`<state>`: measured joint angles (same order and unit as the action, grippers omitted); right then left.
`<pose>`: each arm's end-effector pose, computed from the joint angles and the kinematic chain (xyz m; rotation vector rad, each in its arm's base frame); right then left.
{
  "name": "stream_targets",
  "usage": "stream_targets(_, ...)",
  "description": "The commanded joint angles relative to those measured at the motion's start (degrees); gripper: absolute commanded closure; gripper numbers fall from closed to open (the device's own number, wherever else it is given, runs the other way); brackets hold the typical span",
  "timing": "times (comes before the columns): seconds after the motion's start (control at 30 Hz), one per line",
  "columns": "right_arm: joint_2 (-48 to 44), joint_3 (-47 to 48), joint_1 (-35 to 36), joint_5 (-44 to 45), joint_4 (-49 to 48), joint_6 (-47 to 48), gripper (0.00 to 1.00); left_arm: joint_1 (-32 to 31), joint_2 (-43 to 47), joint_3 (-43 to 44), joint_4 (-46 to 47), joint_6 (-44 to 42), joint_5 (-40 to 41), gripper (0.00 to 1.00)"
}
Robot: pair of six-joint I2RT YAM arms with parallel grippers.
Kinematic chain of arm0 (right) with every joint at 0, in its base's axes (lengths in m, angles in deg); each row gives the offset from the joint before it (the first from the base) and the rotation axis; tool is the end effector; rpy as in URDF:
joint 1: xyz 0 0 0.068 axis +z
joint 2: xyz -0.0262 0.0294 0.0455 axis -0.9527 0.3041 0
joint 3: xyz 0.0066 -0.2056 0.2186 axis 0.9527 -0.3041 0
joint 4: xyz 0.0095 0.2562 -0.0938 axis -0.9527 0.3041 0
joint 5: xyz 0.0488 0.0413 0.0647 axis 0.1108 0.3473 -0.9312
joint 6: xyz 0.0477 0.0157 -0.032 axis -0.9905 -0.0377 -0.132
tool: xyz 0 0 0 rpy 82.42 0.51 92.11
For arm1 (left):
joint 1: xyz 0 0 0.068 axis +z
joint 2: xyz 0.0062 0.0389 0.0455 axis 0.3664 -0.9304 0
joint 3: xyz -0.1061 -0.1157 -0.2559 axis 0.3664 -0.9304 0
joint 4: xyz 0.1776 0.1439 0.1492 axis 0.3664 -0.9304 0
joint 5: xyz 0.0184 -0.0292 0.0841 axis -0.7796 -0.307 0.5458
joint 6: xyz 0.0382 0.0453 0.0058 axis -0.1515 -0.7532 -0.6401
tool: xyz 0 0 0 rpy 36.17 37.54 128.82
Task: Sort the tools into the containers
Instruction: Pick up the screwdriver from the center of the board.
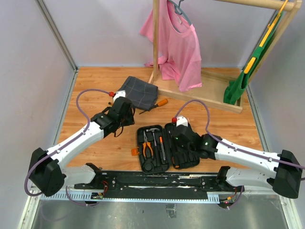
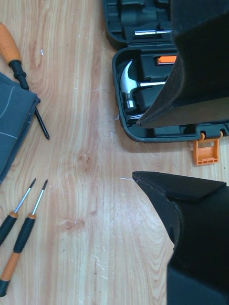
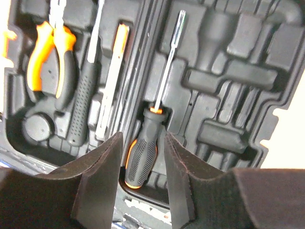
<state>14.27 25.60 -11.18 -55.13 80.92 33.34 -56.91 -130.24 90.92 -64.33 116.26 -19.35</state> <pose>0.1173 0.1913 0.2429 -0.4198 2.4073 0.5060 0.2190 -0.1366 0.2803 -0.1406 2.3214 -0.1732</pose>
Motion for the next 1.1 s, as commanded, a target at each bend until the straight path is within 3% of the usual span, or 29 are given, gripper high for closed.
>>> stream_targets(0.0,-1.43,3.91,-0.04,6.99,0.74,4.27,0.58,0.35,3.58,0.13,1.45,-3.23,0.36,0.53)
stream_targets(0.23,0.14,7.38,-4.43,10.80,-5.64,18.36,0.54,0.35,8.48,1.40,-1.81,-6.52,0.18,0.53)
stream_targets(0.37,2.62,10.85,-10.97,4.82,-6.56,22.81,0.52,0.35,12.94,1.51,-3.49,-8.11,0.31,0.53)
stream_targets(0.53,7.80,15.35,-21.05,-4.44,-7.45,12.96,0.51,0.35,18.99,1.15,-4.54,-10.22,2.00,0.49)
stream_targets(0.77,18.52,20.29,-22.99,-1.55,-15.05,-1.34,0.50,0.35,22.44,-1.20,-5.20,-13.40,4.10,0.46)
stream_targets(1.07,30.11,25.94,-23.69,4.98,-21.40,-16.13,0.41,0.35,20.26,-2.18,-4.10,-13.91,3.81,0.45)
